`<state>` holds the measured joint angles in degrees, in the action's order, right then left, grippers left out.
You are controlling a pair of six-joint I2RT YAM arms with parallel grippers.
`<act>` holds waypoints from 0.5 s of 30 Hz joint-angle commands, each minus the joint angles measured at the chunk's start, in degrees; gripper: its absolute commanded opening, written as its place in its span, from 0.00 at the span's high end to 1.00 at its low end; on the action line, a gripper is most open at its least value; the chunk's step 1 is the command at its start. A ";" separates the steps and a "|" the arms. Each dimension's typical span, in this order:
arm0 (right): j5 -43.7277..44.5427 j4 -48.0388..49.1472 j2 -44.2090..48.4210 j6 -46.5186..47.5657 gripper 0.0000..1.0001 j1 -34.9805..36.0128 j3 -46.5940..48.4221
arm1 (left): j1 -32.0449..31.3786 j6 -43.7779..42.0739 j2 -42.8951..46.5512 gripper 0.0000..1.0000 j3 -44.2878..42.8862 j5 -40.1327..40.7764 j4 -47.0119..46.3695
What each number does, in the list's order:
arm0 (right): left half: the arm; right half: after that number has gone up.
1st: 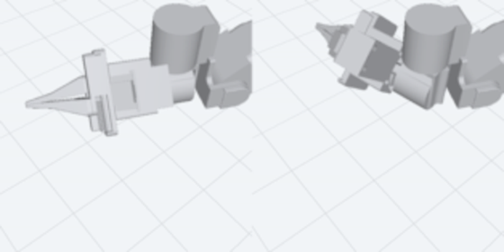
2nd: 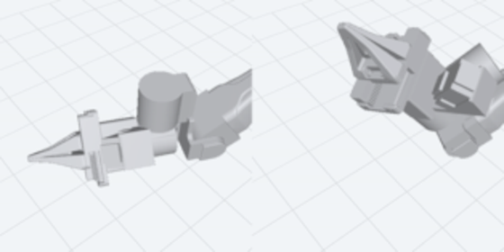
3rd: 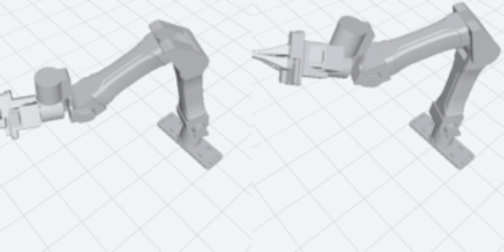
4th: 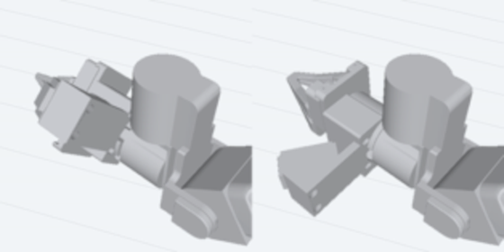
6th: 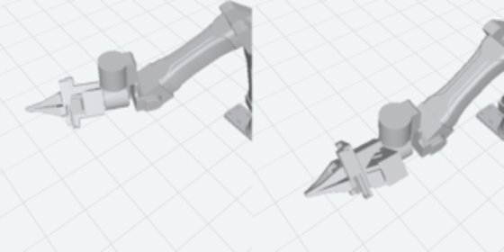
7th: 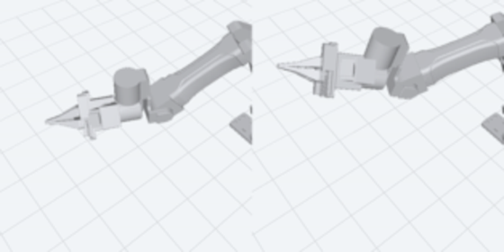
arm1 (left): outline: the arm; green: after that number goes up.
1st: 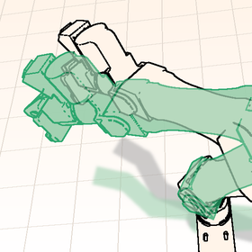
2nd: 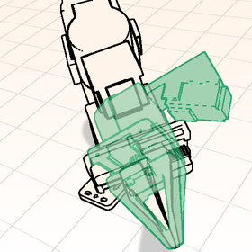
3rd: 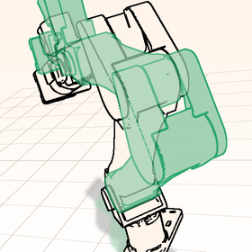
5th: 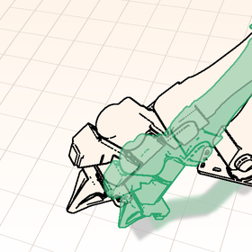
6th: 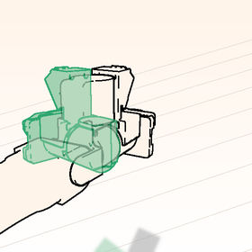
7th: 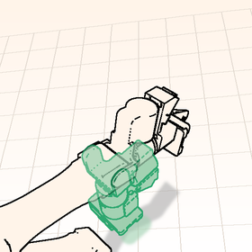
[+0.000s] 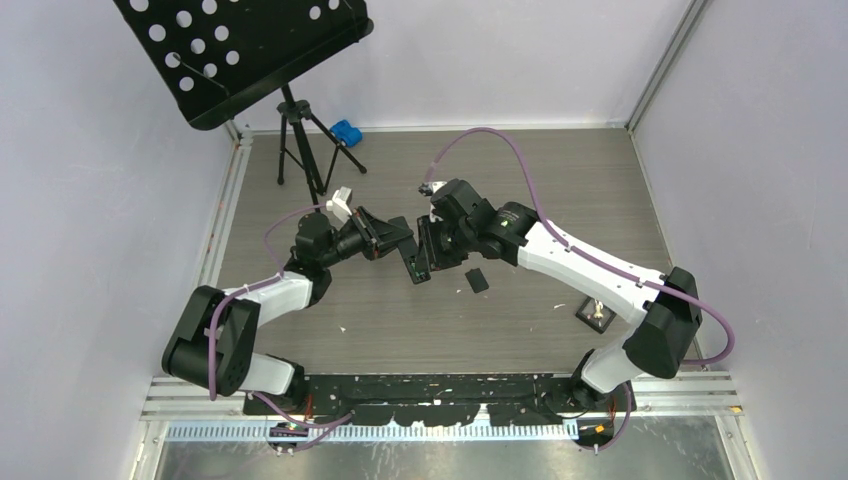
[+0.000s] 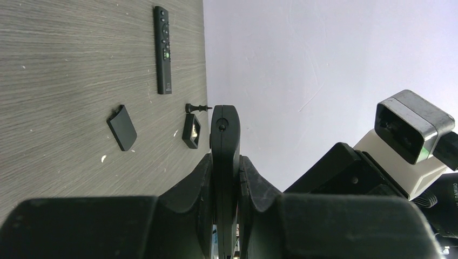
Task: Load the batteries into the remote control
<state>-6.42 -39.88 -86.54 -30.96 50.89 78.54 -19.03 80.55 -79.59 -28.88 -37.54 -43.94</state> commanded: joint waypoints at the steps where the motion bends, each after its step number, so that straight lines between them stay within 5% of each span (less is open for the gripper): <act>1: -0.75 1.16 0.90 -0.03 0.67 0.26 2.32 | -0.13 -0.21 -0.13 1.00 0.23 -0.12 -4.07; 15: 2.51 6.22 1.34 2.18 0.64 0.34 0.39 | -0.16 -0.74 1.08 1.00 -0.25 -0.93 -3.14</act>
<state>-5.85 -36.40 -85.17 -30.98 50.89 78.11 -19.03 80.55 -79.64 -28.88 -37.58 -43.97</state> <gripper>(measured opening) 0.370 0.179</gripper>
